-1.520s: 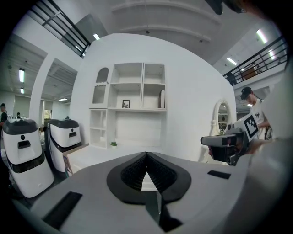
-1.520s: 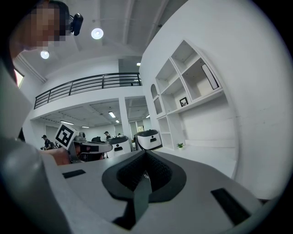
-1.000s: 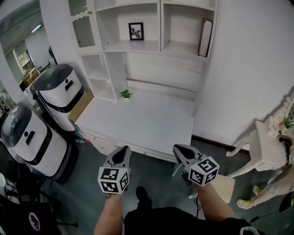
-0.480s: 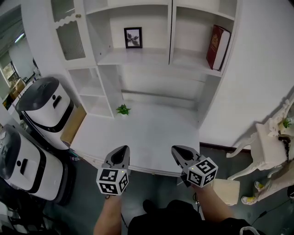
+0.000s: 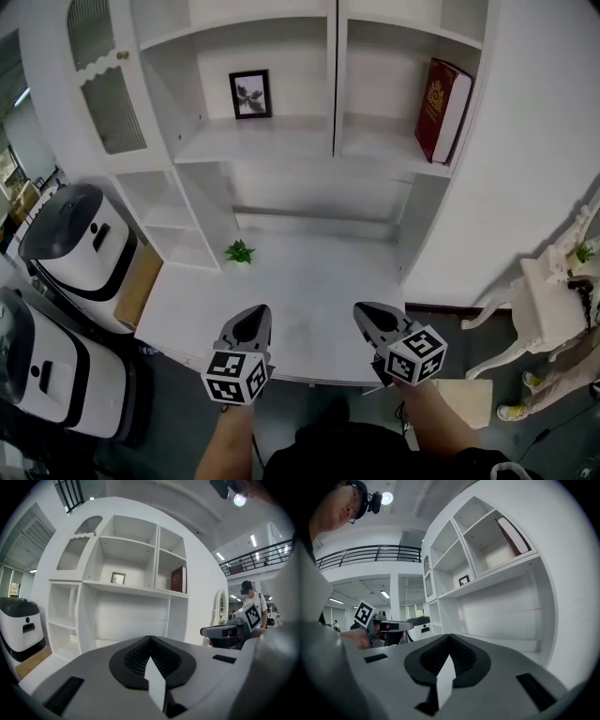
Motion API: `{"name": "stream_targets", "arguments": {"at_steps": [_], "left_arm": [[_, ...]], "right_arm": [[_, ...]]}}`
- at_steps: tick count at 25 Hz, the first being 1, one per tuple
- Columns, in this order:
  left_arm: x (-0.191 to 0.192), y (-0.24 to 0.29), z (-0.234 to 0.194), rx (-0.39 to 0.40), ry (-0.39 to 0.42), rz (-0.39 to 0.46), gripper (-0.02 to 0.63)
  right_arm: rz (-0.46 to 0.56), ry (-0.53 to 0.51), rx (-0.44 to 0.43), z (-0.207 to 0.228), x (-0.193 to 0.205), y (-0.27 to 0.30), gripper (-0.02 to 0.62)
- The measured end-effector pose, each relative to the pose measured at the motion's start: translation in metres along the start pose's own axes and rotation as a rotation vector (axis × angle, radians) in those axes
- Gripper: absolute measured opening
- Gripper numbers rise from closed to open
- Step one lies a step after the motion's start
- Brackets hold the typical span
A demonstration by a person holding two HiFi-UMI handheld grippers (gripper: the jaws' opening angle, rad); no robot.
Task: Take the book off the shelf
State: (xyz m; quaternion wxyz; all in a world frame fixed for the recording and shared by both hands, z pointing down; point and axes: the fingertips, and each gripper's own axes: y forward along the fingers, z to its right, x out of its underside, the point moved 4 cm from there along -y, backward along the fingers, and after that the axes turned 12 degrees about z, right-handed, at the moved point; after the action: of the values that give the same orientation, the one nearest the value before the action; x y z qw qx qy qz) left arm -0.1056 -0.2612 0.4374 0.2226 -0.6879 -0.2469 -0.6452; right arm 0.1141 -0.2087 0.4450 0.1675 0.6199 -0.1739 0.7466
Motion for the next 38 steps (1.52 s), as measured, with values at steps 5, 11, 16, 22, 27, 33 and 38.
{"name": "stream_targets", "arguments": {"at_steps": [5,11,16,22,27,33,38], "left_arm": [[-0.019,0.045,0.0,0.018,0.03,0.013,0.011],[-0.023,0.085,0.018,0.064,0.028,0.008,0.011],[-0.022,0.112,0.021,0.097,0.003,0.001,0.011],[-0.025,0.15,0.009,0.201,0.004,0.0,0.011],[-0.031,0.183,-0.019,0.295,0.053,-0.037,0.011],[-0.041,0.211,-0.048,0.423,0.055,-0.044,0.011],[-0.048,0.229,-0.049,0.503,0.052,-0.041,0.011]], "right_arm": [[0.036,0.014,0.008,0.036,-0.014,0.017,0.015],[0.059,0.003,0.043,0.073,-0.027,0.019,0.015],[0.055,-0.015,0.104,0.1,-0.034,0.024,0.015],[0.067,-0.058,0.206,0.118,-0.046,0.042,0.026],[0.077,-0.089,0.319,0.122,-0.067,0.061,0.123],[0.151,-0.076,0.54,0.129,-0.091,0.083,0.135],[0.18,-0.112,0.641,0.129,-0.112,0.082,0.153]]}}
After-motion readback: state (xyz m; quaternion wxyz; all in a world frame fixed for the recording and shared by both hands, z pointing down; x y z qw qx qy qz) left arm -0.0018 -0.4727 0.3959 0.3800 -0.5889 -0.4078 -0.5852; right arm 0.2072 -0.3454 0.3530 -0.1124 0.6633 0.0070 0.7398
